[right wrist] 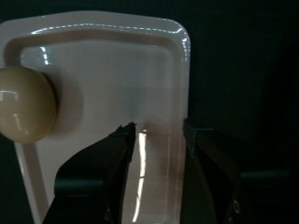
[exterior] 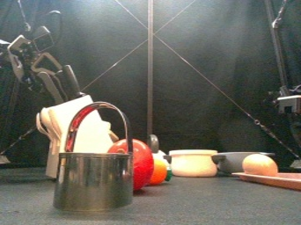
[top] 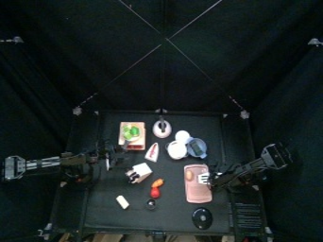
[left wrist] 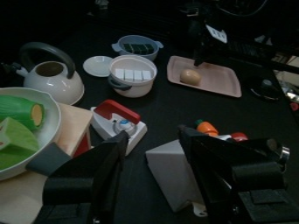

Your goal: Grab pot lid

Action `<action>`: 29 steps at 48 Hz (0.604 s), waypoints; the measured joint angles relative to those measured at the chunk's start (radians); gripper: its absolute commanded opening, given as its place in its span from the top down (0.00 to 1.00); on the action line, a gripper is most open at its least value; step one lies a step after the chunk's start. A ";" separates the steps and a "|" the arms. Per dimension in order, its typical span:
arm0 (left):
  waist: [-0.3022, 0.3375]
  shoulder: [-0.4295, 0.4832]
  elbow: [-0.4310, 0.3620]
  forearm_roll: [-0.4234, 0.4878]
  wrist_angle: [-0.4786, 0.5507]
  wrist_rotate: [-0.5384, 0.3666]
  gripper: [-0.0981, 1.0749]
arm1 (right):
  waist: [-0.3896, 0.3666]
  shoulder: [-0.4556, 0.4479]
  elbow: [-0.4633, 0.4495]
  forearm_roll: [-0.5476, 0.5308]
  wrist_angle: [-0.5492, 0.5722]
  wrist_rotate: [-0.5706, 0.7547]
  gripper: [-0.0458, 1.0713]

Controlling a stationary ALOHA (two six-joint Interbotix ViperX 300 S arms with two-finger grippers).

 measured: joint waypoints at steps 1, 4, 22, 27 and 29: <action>-0.002 0.000 -0.002 0.000 0.000 0.000 0.18 | 0.002 -0.008 -0.002 -0.003 0.005 0.000 0.21; 0.000 0.002 0.000 0.000 0.000 0.000 0.18 | 0.006 -0.029 -0.012 -0.020 0.025 0.000 0.21; -0.002 0.000 0.000 0.002 0.000 0.000 0.18 | 0.086 -0.110 -0.156 -0.084 0.155 -0.038 0.21; -0.002 0.000 0.000 0.002 0.000 0.002 0.18 | 0.103 -0.112 -0.204 -0.044 0.204 -0.078 0.21; -0.002 0.000 -0.002 0.002 0.000 0.002 0.18 | 0.107 -0.110 -0.222 -0.020 0.229 -0.097 0.21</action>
